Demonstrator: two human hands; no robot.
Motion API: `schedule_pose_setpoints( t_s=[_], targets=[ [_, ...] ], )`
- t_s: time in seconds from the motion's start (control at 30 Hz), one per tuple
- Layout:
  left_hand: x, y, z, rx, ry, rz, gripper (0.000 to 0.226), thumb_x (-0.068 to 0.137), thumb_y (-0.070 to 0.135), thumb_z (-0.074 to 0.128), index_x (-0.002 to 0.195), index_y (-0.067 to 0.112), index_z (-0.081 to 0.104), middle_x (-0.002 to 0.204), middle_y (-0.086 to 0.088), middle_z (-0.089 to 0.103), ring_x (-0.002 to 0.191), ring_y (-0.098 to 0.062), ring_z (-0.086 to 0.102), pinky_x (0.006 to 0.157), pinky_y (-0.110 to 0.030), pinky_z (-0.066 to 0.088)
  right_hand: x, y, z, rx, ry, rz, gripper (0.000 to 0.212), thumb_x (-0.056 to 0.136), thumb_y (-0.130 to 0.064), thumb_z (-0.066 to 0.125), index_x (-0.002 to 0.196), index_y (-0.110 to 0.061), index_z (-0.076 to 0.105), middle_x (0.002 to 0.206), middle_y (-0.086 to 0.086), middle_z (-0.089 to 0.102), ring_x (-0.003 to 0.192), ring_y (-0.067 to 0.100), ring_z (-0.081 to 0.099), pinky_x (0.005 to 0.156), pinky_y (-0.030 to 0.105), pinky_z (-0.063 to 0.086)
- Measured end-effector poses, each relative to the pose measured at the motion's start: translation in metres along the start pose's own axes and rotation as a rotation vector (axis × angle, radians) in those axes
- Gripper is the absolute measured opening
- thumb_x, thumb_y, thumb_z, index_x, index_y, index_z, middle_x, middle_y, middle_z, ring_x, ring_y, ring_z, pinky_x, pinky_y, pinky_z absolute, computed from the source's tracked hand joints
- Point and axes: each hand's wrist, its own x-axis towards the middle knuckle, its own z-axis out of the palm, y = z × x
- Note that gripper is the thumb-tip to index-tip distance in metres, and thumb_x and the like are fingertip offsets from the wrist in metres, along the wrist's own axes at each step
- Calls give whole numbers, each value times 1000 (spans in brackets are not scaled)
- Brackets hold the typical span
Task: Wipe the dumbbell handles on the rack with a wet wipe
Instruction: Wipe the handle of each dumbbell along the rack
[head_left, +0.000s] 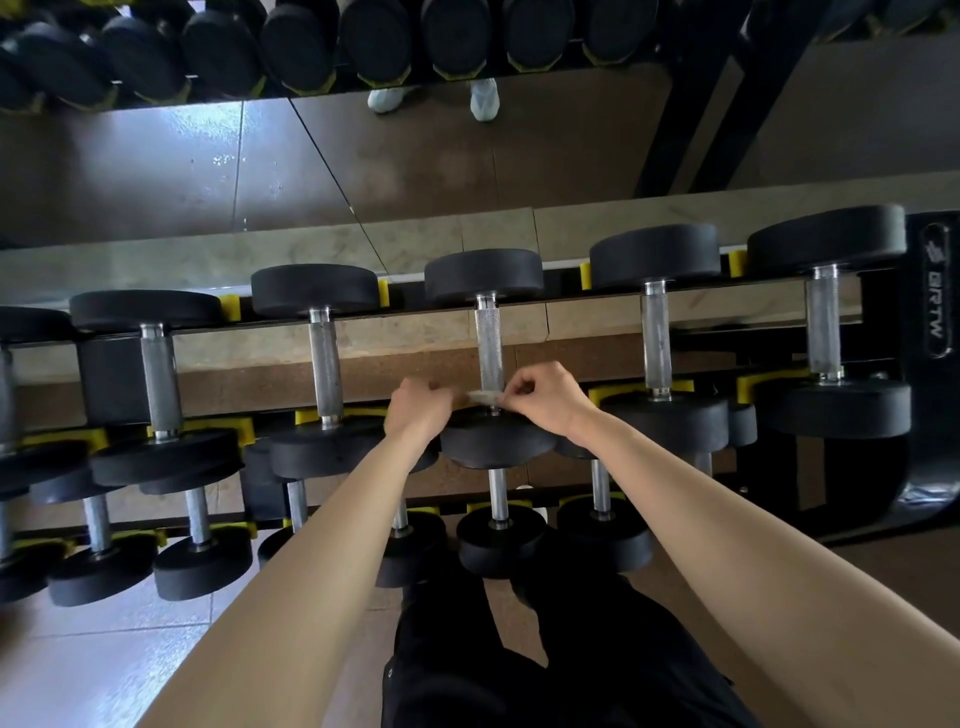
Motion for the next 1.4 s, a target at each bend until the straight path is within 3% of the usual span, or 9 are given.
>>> schedule_pose_setpoints(
  t_s=[0.23, 0.43, 0.57, 0.8, 0.93, 1.07, 1.13, 1.23, 1.4],
  targets=[
    [-7, 7, 6, -6, -193, 65, 15, 86, 33, 76, 91, 19, 77, 98, -3, 73, 93, -20, 68, 84, -38, 59, 5, 8, -17, -98, 29, 179, 11, 88, -26, 77, 84, -17, 74, 94, 2, 70, 89, 16, 66, 78, 30, 59],
    [-2, 2, 0, 250, 17, -5, 30, 85, 41, 72, 94, 12, 71, 89, -7, 71, 85, -26, 69, 72, -36, 59, 2, -14, 5, -128, -24, 79, 10, 86, -26, 77, 81, -17, 76, 91, -1, 70, 87, 15, 66, 79, 32, 58],
    [2, 7, 2, 257, -14, -14, 29, 84, 38, 74, 99, 13, 73, 92, -6, 71, 84, -24, 68, 74, -36, 60, 5, -13, 3, -138, 3, 122, 13, 84, -29, 79, 82, -16, 78, 90, 0, 72, 86, 15, 67, 80, 34, 60],
    [-10, 0, 10, -13, -132, 229, 9, 89, 29, 71, 82, 25, 75, 89, 6, 72, 92, -14, 66, 81, -31, 53, 8, 11, -15, -178, 63, 183, 12, 87, -30, 77, 90, -19, 76, 96, 0, 72, 87, 14, 67, 80, 33, 60],
    [-13, 3, 6, -503, -47, 73, 12, 83, 20, 72, 74, 13, 68, 79, -5, 67, 90, -26, 63, 82, -41, 50, 5, 2, -7, 19, 116, 95, 19, 88, -33, 77, 99, -18, 74, 98, -4, 68, 92, 11, 62, 74, 24, 51],
    [-16, 13, -10, -903, -27, -30, 3, 92, 7, 64, 93, 5, 64, 102, -15, 73, 105, -33, 71, 98, -44, 57, 6, -2, -7, 208, 185, 83, 18, 88, -30, 77, 100, -17, 72, 96, -5, 68, 90, 9, 61, 72, 21, 46],
    [-8, 18, -14, -1069, -6, -80, 16, 96, 5, 62, 112, 8, 61, 114, -17, 73, 103, -29, 74, 98, -40, 58, 11, -3, -9, 281, 227, 98, 14, 90, -23, 75, 100, -14, 73, 96, -4, 68, 92, 11, 63, 71, 19, 46],
    [11, 23, -12, -1125, 64, -152, 48, 88, 11, 72, 133, 9, 53, 119, -15, 73, 102, -27, 75, 102, -42, 55, 21, -6, -16, 332, 247, 109, 11, 92, -14, 70, 103, -12, 73, 99, -1, 70, 96, 13, 64, 75, 18, 47],
    [20, 48, -2, -1106, 0, -153, 14, 92, 5, 66, 106, 4, 67, 104, -15, 77, 93, -25, 77, 90, -35, 61, 36, -16, -25, 421, 198, 108, 24, 97, -15, 64, 120, -13, 69, 115, 0, 68, 106, 14, 62, 91, 28, 47]
  ],
)
